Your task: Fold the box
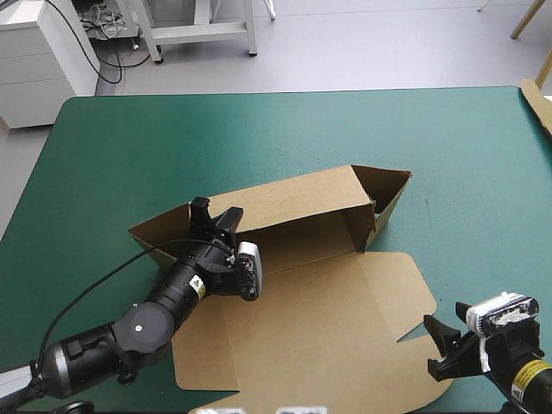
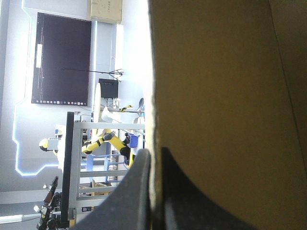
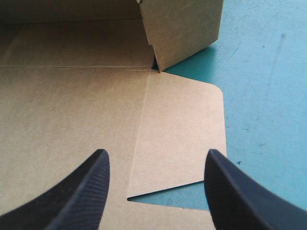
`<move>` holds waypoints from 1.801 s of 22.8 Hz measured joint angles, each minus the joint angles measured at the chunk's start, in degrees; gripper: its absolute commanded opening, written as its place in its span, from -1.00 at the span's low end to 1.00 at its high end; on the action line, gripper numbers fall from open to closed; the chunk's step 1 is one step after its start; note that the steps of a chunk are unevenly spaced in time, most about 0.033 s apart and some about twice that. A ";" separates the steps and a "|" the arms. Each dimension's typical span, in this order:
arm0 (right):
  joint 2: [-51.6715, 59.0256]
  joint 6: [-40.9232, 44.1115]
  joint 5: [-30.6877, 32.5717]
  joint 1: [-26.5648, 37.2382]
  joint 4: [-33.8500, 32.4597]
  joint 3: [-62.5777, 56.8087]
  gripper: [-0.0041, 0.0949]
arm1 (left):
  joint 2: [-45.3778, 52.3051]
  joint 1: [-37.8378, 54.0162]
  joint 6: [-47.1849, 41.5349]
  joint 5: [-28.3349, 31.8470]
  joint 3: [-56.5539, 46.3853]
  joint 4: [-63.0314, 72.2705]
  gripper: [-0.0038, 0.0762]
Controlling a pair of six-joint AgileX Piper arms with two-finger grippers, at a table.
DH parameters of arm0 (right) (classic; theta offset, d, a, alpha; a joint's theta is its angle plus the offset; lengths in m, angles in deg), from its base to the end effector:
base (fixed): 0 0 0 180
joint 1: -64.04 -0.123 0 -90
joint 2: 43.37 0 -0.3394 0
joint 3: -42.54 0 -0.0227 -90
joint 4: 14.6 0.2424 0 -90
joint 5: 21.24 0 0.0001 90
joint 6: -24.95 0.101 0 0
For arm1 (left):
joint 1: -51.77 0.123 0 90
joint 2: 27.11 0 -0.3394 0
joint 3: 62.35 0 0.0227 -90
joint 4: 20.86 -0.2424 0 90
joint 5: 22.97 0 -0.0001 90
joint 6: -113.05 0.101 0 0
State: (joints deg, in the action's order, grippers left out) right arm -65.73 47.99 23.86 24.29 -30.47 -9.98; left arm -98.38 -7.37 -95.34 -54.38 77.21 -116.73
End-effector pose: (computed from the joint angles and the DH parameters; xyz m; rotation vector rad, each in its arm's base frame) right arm 0.0132 -0.0145 0.2893 -0.3876 2.0465 0.3498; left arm 0.1510 -0.1505 0.3490 1.4942 1.1523 0.6242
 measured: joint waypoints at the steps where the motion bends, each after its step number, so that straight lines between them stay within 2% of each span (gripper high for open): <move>1: -0.32 0.51 1.21 0.00 -0.26 0.79 0.15 | 0.00 0.00 0.00 -0.05 0.00 0.00 -0.92; 6: -5.45 1.53 8.46 0.00 -0.31 8.34 0.15 | 0.00 0.00 -0.11 -1.27 -0.05 0.25 -0.92; 15: -19.61 1.76 13.46 0.00 -2.78 23.97 0.15 | -1.23 0.00 -2.46 -2.91 -0.05 1.07 -0.92; 22: -33.08 0.01 17.70 0.00 -5.44 42.72 0.15 | -2.50 0.00 -2.85 -4.93 -0.05 -0.26 -0.92; 28: -45.54 -5.72 22.73 0.68 -5.32 61.29 0.15 | -2.50 0.00 -2.85 -5.05 -0.05 -0.26 -0.92; 30: -52.39 -10.24 24.44 4.95 -1.16 69.90 0.15 | -2.50 0.00 -2.85 -5.05 -0.05 -0.26 -0.92; 32: -54.98 -12.78 24.62 8.19 2.28 73.00 0.15 | -2.50 0.00 -2.85 -5.05 -0.05 -0.26 -0.92; 34: -58.58 -16.60 24.67 12.22 7.88 76.68 0.15 | -2.50 0.00 -2.85 -5.05 -0.05 -0.26 -0.92; 35: -61.63 -19.73 24.80 16.40 12.62 79.09 0.15 | -2.50 0.00 -2.85 -5.05 -0.05 -0.26 -0.92; 41: -73.46 -29.12 24.80 25.38 24.28 84.34 0.15 | -2.50 0.00 -2.85 -5.05 -0.05 -0.26 -0.92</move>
State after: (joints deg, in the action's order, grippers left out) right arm -139.19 18.86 48.66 49.67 -6.19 74.36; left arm -100.88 -7.37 -98.19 -59.42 77.16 -116.98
